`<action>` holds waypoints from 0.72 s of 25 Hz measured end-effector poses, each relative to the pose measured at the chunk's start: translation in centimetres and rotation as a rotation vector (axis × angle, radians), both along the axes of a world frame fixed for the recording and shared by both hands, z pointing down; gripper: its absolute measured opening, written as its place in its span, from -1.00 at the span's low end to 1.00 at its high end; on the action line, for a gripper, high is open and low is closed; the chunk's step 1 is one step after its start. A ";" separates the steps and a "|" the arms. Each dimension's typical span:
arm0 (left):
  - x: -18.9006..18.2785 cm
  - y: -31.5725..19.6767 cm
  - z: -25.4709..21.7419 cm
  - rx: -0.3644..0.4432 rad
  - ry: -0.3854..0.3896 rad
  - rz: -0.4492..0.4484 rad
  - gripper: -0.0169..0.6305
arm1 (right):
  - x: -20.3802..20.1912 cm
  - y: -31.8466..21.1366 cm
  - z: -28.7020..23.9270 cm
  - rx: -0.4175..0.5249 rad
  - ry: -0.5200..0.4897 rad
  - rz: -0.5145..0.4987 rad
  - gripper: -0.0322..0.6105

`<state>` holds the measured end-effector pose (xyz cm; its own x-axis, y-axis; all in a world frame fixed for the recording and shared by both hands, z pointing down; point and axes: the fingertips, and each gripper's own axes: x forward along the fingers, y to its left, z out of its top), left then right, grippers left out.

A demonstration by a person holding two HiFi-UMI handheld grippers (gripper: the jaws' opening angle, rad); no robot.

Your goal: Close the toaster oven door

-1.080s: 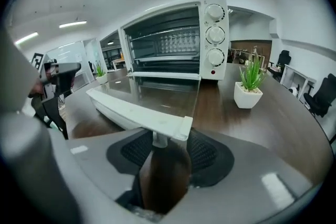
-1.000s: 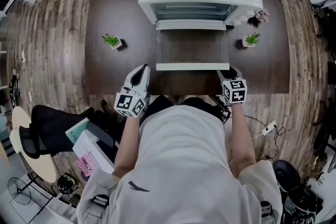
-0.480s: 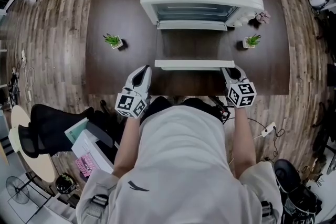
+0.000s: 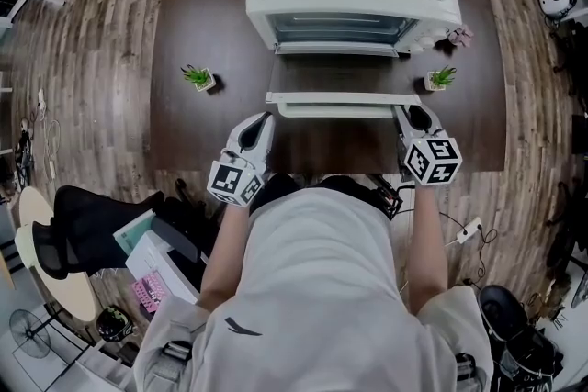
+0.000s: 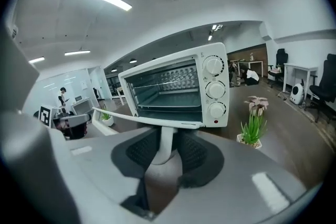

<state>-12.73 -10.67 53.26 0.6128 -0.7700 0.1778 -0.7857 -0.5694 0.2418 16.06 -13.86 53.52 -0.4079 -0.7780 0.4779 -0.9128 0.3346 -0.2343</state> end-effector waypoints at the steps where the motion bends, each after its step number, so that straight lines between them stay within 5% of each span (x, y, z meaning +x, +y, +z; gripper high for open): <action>1: 0.1 -0.2 -0.2 0.004 0.001 0.001 -0.94 | 0.0 -0.2 -0.2 -0.015 0.004 0.008 -0.56; 18: 0.5 -3.1 -4.7 0.037 0.103 -0.018 -0.94 | 0.1 -3.3 -3.6 -0.080 -0.170 -0.008 -0.53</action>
